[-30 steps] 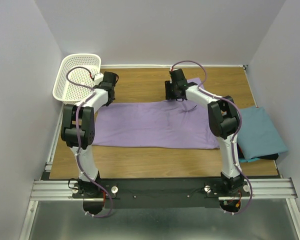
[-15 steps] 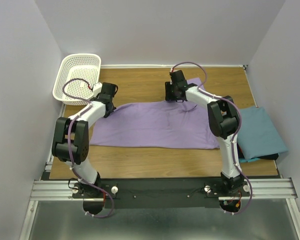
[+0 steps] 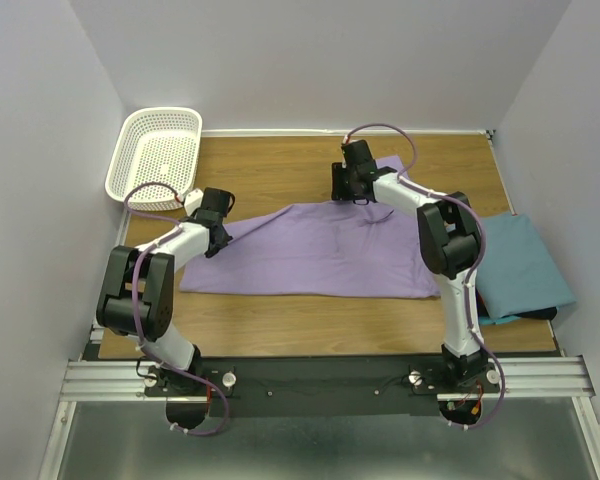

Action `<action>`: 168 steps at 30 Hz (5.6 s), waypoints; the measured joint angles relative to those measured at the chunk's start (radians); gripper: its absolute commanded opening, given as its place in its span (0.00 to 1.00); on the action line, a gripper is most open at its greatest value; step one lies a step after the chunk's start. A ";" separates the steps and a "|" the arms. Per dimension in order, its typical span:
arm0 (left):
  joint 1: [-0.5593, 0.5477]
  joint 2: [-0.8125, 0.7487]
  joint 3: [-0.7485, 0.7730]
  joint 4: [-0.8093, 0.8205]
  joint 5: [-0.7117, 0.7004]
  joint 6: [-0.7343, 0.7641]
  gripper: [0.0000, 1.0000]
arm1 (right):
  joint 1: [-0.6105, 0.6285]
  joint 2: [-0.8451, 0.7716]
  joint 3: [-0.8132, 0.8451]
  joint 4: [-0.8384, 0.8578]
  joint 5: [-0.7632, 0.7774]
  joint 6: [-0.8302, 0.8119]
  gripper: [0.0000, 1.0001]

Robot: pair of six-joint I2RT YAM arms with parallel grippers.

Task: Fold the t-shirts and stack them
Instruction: Fold the tshirt

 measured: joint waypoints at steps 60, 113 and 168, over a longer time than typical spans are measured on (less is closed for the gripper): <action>-0.003 -0.307 -0.145 -0.085 0.004 -0.130 0.47 | -0.040 -0.047 -0.041 0.026 -0.005 0.018 0.55; 0.106 -0.034 0.080 -0.033 -0.002 -0.061 0.42 | -0.041 -0.056 -0.050 0.042 -0.027 0.027 0.55; 0.092 -0.107 0.095 0.053 0.191 0.050 0.00 | -0.041 -0.056 -0.058 0.044 -0.028 0.028 0.55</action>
